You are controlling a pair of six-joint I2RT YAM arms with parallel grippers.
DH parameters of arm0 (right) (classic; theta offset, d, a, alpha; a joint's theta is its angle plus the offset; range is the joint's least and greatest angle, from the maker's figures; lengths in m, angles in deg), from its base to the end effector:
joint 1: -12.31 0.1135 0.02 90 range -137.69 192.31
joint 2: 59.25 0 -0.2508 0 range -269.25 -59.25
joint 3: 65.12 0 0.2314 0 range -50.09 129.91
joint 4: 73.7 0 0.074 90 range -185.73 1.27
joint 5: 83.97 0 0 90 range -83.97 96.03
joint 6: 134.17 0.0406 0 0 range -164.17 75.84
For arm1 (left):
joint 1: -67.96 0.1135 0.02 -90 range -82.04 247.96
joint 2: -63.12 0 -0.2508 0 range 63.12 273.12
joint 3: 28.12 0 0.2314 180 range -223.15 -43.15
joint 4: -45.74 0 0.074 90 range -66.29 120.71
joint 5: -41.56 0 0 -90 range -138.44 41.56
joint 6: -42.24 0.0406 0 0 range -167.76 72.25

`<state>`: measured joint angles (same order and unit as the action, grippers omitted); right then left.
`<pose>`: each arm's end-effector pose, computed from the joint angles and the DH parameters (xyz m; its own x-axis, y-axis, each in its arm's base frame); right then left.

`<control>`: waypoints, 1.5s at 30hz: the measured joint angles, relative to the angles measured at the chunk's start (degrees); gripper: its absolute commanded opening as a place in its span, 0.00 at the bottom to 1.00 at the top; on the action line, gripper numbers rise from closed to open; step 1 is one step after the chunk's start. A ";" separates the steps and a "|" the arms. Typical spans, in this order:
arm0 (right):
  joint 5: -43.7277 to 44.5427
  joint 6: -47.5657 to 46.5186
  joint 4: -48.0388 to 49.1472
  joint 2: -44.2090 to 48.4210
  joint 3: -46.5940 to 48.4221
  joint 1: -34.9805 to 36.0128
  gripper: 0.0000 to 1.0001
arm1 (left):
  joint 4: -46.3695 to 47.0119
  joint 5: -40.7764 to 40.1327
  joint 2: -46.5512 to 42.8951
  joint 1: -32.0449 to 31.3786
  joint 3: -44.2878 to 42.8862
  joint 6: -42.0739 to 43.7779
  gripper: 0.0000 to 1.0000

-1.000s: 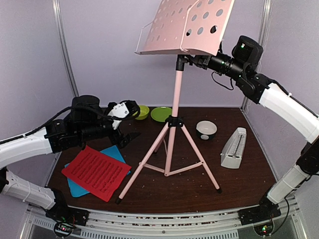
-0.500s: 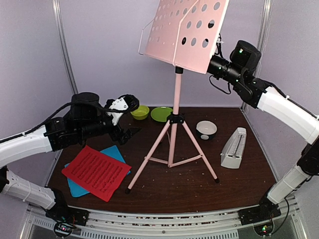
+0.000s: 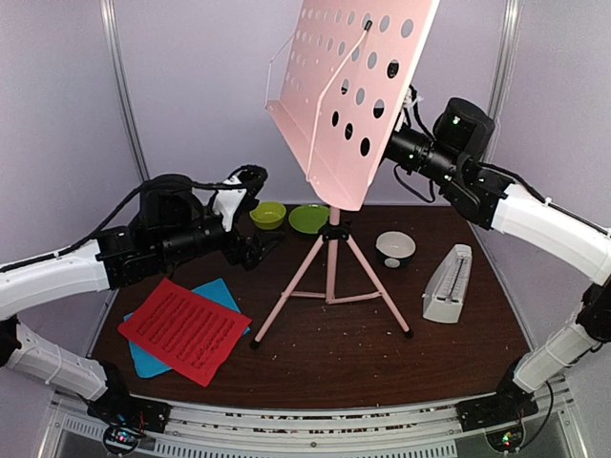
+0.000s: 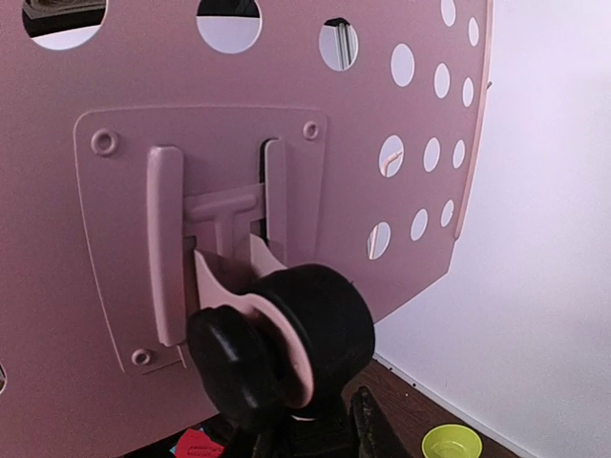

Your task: Set up the instrument practice props

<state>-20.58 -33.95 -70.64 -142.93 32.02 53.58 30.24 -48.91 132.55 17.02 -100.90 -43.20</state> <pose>0.2309 0.2268 0.4480 0.0484 0.2536 -0.9661 -0.9359 0.3493 0.0448 0.1735 -0.2133 0.3377 -0.0709 0.2135 -0.9744 0.7795 0.6213 0.0794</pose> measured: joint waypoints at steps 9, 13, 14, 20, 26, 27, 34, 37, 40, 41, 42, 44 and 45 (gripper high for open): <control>1.75 0.17 3.67 1.01 -2.82 0.48 0.00 | 9.53 7.19 12.68 0.00 -0.39 -3.10 0.77; 2.19 0.22 3.63 1.18 -2.95 0.55 0.00 | 12.55 9.62 17.88 0.00 -3.28 -4.72 0.74; 2.23 0.22 3.63 1.18 -2.95 0.57 0.00 | 13.40 10.21 19.04 0.00 -4.35 -5.20 0.73; 2.40 0.50 3.61 1.18 -2.95 0.63 0.00 | 17.84 13.14 23.76 0.00 -10.29 -7.15 0.66; 2.49 0.68 3.63 1.18 -2.93 0.66 0.00 | 20.35 14.69 27.34 -0.07 -13.09 -9.05 0.52; 2.49 0.68 3.61 1.18 -2.89 0.66 0.00 | 20.31 14.75 27.74 -0.07 -13.09 -9.29 0.51; 3.02 0.85 1.79 1.09 -1.79 0.66 0.00 | 21.75 15.06 28.52 -0.22 -12.55 -10.47 0.37; 3.30 0.96 0.70 1.01 -0.92 0.66 0.00 | 22.58 15.04 28.50 -0.28 -11.72 -10.54 0.34; 3.37 1.29 -0.15 0.94 0.20 0.66 0.00 | 23.54 15.08 28.46 -0.28 -9.97 -10.56 0.34; 3.32 1.44 -0.42 0.94 0.50 0.76 0.00 | 23.63 15.08 28.39 -0.33 -9.38 -10.56 0.34; 3.26 1.62 -0.96 0.92 1.03 0.83 0.00 | 24.02 15.06 28.22 -0.39 -8.68 -10.58 0.34; 2.99 1.95 -1.70 0.85 1.64 0.87 0.00 | 24.68 14.95 27.76 -0.46 -7.63 -10.60 0.34; 2.82 2.03 -2.21 0.72 2.03 0.85 0.00 | 24.96 14.80 27.58 -0.48 -7.28 -10.60 0.34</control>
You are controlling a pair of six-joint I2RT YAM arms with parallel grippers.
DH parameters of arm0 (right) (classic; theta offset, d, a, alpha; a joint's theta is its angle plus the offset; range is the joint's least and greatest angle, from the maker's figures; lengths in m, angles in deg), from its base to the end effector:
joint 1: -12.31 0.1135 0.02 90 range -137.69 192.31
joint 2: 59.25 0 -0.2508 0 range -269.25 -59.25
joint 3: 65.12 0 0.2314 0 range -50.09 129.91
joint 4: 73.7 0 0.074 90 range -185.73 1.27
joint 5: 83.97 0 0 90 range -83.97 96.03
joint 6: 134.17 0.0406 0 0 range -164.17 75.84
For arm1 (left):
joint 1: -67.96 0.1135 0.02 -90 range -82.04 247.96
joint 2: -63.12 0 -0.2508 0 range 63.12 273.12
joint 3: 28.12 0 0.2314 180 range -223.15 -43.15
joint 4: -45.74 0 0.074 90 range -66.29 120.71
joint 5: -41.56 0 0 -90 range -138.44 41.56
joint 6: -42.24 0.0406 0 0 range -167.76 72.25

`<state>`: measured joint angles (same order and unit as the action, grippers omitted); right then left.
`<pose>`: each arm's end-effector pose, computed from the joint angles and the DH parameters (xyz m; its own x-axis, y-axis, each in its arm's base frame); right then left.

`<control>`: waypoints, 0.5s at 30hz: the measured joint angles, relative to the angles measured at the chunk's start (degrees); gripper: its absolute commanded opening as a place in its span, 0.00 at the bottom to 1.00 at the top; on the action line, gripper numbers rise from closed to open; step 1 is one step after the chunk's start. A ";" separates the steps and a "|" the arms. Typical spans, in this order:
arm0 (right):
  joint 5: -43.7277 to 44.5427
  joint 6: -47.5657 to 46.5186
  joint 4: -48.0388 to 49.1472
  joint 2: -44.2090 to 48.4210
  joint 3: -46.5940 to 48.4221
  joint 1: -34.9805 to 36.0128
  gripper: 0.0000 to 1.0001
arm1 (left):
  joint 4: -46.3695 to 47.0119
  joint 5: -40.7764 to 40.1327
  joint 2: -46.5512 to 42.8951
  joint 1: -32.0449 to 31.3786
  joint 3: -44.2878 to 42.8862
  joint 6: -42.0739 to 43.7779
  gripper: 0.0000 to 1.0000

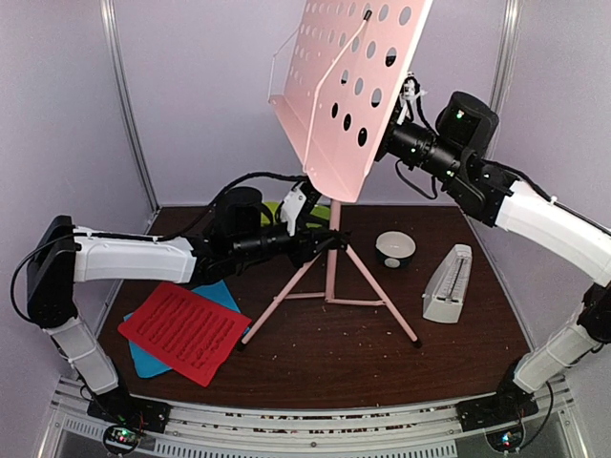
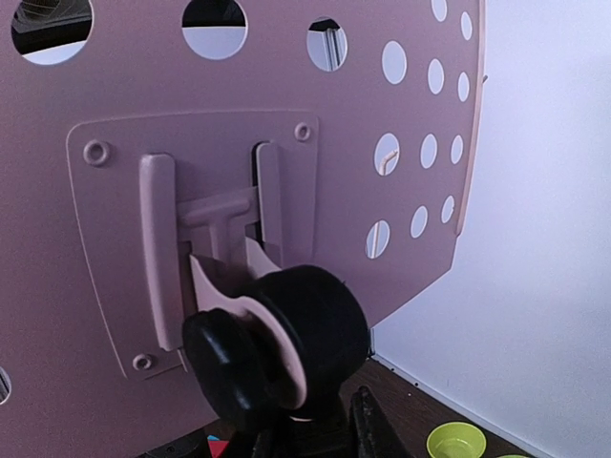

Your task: Set up the instrument practice props

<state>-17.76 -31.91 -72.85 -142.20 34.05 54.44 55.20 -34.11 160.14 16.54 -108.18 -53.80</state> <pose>0.2246 0.2252 0.4597 0.0217 0.2816 -0.9593 -0.9255 0.3685 0.0873 0.2318 -0.3067 0.2801 -0.1767 0.0581 -0.9825 0.8968 0.4208 -0.1364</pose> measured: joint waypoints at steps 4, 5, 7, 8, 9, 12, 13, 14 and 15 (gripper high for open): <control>-0.44 0.39 -0.63 -0.48 0.79 -0.07 0.00 | 0.33 -0.55 -0.74 0.00 1.03 0.00 0.37; -0.44 0.46 -0.66 -0.52 0.81 -0.11 0.00 | 0.17 -0.63 -0.83 0.00 1.07 0.02 0.38; -0.44 0.66 -0.66 -0.52 0.81 -0.26 0.02 | -1.14 -0.66 -0.87 0.02 1.07 0.07 0.38; -0.48 0.79 -0.59 -0.52 0.79 -0.42 0.08 | -2.32 -0.81 -0.85 0.00 1.09 0.13 0.39; -0.46 1.05 -0.09 -0.52 0.59 -0.55 0.14 | -4.17 -1.05 -0.85 0.02 1.14 0.17 0.39; -0.59 1.62 2.99 -0.28 -1.38 -0.76 0.23 | -8.04 -1.46 -0.44 0.07 1.16 0.39 0.39; -0.46 1.66 4.87 0.11 -2.84 -0.76 0.25 | -8.90 -1.51 -0.31 0.09 1.16 0.42 0.39; -0.46 1.68 5.86 0.39 -3.69 -0.76 0.26 | -9.57 -1.55 -0.22 0.11 1.16 0.44 0.39; -0.39 1.73 7.06 0.85 -4.76 -0.76 0.28 | -10.03 -1.53 -0.13 0.11 1.16 0.46 0.39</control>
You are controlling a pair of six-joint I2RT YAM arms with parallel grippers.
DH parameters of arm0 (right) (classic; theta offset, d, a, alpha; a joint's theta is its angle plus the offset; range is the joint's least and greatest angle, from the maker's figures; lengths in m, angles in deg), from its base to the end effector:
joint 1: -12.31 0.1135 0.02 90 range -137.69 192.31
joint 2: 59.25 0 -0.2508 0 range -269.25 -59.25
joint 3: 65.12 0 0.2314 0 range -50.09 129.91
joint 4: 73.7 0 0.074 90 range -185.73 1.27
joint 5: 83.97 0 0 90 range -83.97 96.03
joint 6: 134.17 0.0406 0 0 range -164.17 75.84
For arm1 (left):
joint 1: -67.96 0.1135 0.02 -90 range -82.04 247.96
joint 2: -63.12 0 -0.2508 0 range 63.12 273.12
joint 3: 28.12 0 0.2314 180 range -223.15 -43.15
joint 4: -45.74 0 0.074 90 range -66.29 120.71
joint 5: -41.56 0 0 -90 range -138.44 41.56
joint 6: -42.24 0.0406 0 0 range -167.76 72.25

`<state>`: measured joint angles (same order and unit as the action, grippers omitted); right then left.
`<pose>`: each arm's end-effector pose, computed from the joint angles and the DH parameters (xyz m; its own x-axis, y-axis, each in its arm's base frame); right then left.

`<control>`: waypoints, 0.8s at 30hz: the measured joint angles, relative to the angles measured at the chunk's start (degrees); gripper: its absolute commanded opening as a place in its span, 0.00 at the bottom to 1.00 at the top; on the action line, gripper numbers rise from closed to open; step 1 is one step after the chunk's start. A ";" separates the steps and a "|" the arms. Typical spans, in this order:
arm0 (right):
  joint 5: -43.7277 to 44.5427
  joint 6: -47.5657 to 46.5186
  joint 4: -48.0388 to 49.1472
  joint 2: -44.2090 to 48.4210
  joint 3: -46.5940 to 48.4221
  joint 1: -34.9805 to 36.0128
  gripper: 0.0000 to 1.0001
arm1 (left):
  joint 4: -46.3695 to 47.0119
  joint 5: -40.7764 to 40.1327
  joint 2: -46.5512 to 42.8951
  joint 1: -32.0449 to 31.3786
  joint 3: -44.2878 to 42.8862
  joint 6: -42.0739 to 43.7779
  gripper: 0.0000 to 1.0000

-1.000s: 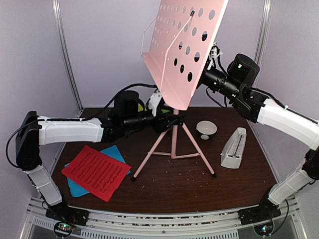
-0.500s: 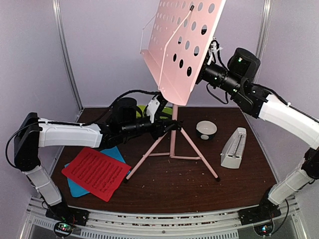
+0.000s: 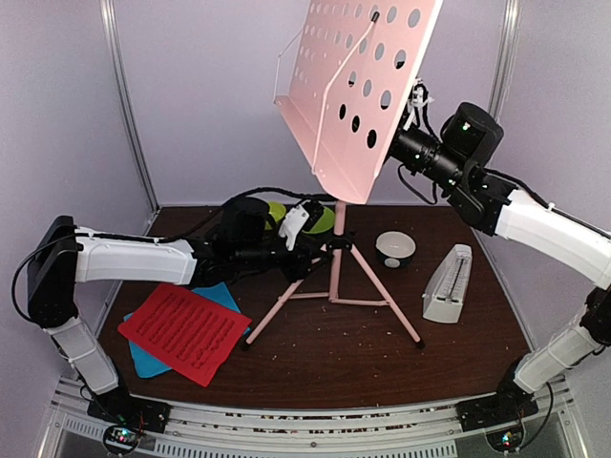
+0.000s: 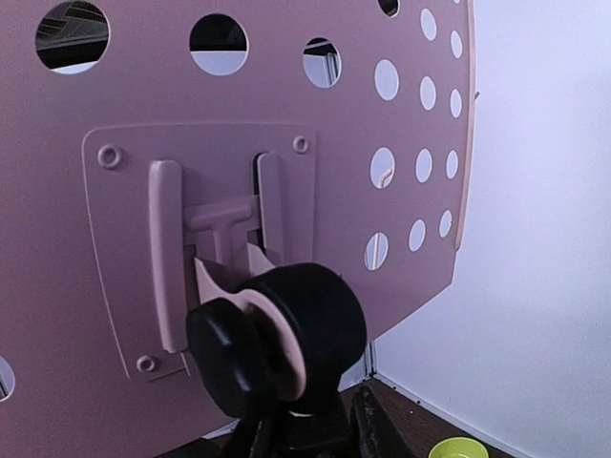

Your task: Set up the instrument practice props

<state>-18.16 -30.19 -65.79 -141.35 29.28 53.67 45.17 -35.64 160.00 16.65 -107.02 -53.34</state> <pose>0.2260 0.2212 0.4496 0.0363 0.3255 -0.9448 -0.9276 0.3627 0.0893 0.2292 -0.3005 0.2549 -0.2847 0.2038 -0.9367 0.8689 0.4677 -0.1623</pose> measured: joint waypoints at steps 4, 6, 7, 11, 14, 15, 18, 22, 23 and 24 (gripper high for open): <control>0.24 1.73 3.13 3.26 -4.39 0.00 0.46 | -0.87 0.33 0.09 -0.28 0.00 0.09 0.39; 0.42 2.36 3.69 4.76 -6.40 0.09 0.53 | -0.96 0.46 0.11 -0.28 0.00 0.11 0.39; 0.52 2.97 3.91 5.16 -7.04 0.09 0.56 | -1.01 0.50 0.11 -0.26 0.00 0.11 0.39; 1.31 3.39 5.11 6.97 -9.84 0.00 0.65 | -1.05 0.52 0.11 -0.26 0.00 0.11 0.40; 2.43 3.50 4.76 8.83 -12.00 -0.04 0.70 | -1.05 0.50 0.09 -0.24 0.02 0.11 0.46; 2.82 3.39 4.59 9.57 -12.83 -0.04 0.72 | -1.11 0.50 0.09 -0.22 0.02 0.13 0.48; 4.17 3.56 2.71 12.55 -16.11 -0.26 0.82 | -1.42 0.46 -0.15 0.02 0.24 0.17 0.61; 6.75 3.63 -2.69 17.05 -20.59 -0.96 0.85 | -3.30 0.76 -2.01 1.09 1.05 0.66 0.70; 7.43 3.69 -4.17 18.08 -21.40 -1.05 0.85 | -3.65 1.18 -2.56 1.44 1.22 0.72 0.71; 7.98 3.82 -5.73 19.08 -22.16 -1.18 0.85 | -4.15 1.77 -3.39 1.99 1.62 0.79 0.71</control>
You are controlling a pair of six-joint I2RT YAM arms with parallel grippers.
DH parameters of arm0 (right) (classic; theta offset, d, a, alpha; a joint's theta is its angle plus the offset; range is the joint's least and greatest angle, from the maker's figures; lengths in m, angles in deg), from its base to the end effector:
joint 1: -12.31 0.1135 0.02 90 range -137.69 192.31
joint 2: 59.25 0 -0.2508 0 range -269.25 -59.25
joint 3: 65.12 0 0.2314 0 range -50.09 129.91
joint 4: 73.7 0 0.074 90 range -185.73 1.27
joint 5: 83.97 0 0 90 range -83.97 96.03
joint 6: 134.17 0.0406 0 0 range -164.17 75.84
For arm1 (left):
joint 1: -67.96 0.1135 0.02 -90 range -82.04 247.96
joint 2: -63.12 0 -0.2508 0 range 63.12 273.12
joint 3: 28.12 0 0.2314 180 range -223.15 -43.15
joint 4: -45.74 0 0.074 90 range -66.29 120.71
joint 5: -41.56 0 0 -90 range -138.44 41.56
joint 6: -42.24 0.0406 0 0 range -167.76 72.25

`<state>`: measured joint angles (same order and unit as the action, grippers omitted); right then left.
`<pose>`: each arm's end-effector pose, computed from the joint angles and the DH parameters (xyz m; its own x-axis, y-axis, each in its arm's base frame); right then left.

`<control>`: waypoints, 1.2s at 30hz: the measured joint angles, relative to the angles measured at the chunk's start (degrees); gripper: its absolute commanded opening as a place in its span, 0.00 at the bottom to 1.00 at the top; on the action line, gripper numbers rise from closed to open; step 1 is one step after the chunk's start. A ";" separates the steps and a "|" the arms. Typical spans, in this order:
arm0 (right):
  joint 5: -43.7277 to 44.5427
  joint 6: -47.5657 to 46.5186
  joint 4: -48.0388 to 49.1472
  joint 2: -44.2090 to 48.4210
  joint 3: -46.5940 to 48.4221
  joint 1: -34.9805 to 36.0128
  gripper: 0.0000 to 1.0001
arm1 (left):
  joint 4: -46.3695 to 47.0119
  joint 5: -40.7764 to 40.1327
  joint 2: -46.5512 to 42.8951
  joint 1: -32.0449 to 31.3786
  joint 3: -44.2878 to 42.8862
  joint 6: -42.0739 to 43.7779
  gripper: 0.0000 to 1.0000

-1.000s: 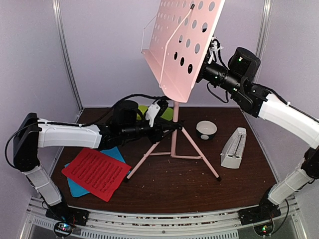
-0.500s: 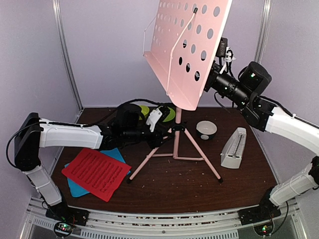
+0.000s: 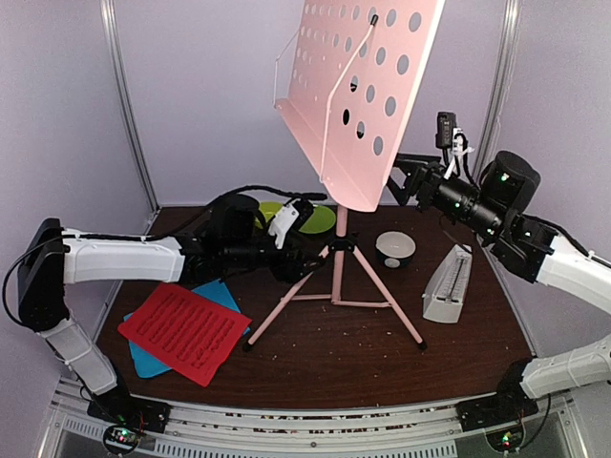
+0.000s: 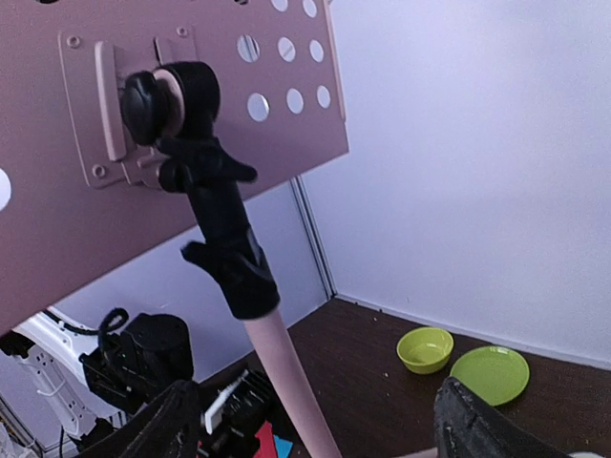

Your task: Set up the instrument practice props

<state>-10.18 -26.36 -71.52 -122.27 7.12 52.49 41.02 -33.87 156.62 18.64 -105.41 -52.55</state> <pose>0.1802 0.1670 0.3964 -0.1097 0.2918 -0.9502 -0.8351 0.4914 0.2473 0.2291 -0.2822 0.2588 -0.3061 0.2322 -0.9233 0.8646 0.4737 -0.1675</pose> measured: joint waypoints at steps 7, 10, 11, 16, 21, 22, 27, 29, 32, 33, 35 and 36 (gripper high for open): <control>2.54 0.26 -15.19 6.64 -3.76 -0.04 0.77 | -3.02 2.86 -4.79 2.49 2.75 1.53 0.66; 3.39 0.55 -21.09 8.02 -6.58 -0.04 0.73 | -3.52 3.28 -5.92 3.37 4.87 2.16 0.62; 3.74 0.66 -23.02 8.22 -7.87 0.00 0.72 | -3.52 3.34 -6.08 3.63 5.73 2.16 0.60; 5.07 0.59 -30.21 7.26 -11.10 0.15 0.68 | -4.83 3.45 -5.88 4.57 7.76 2.21 0.60; 6.08 0.55 -34.05 5.29 -12.07 0.76 0.62 | -5.01 4.61 -5.18 4.66 7.76 3.19 0.57; 6.21 0.55 -34.47 5.03 -12.22 0.87 0.61 | -4.98 4.74 -4.94 4.66 7.80 3.34 0.55; 7.32 0.44 -35.58 2.80 -12.37 0.94 0.54 | -4.24 5.44 -4.57 4.90 10.71 3.61 0.50; 7.98 0.39 -35.71 1.73 -12.37 0.94 0.51 | -4.20 5.79 -4.42 5.03 11.74 3.58 0.48; 9.49 0.22 -35.74 0.96 -12.50 0.94 0.44 | -4.15 6.14 -4.28 4.85 12.26 3.72 0.44; 9.99 0.17 -35.67 0.96 -12.61 0.94 0.42 | -4.09 6.34 -4.26 4.63 12.24 3.89 0.43; 10.84 0.04 -35.28 0.96 -12.98 0.94 0.39 | -4.02 6.86 -4.11 3.76 12.24 4.28 0.41; 11.34 0.09 -34.97 0.96 -13.35 0.94 0.39 | -3.98 6.99 -3.93 3.21 12.24 4.46 0.40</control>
<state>1.16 -26.28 -106.49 -121.31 -6.23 53.43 37.04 -26.88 152.68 21.85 -93.17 -48.09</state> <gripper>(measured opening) 0.412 0.424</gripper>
